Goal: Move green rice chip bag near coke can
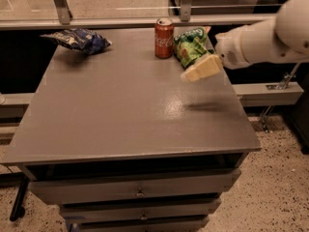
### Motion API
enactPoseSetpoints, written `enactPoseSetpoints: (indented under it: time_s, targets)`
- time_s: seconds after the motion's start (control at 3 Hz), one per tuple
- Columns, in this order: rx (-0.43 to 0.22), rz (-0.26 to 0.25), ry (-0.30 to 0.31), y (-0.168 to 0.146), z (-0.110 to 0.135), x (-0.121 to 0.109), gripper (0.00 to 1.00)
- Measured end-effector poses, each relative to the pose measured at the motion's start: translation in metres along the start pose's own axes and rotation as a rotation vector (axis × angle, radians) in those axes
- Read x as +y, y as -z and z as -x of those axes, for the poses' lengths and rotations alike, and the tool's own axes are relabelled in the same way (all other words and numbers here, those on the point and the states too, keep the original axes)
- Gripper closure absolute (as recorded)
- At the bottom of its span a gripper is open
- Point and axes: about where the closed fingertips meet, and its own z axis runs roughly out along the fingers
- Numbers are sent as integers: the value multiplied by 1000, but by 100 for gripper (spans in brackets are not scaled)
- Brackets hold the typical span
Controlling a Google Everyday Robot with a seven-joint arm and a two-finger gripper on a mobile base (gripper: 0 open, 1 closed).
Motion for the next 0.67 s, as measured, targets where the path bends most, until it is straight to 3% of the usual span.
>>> enactPoseSetpoints:
  time_s: [0.33, 0.67]
  targets:
    - [-100, 83, -14, 47, -17, 25, 0]
    - [-122, 48, -38, 81, -34, 17, 0]
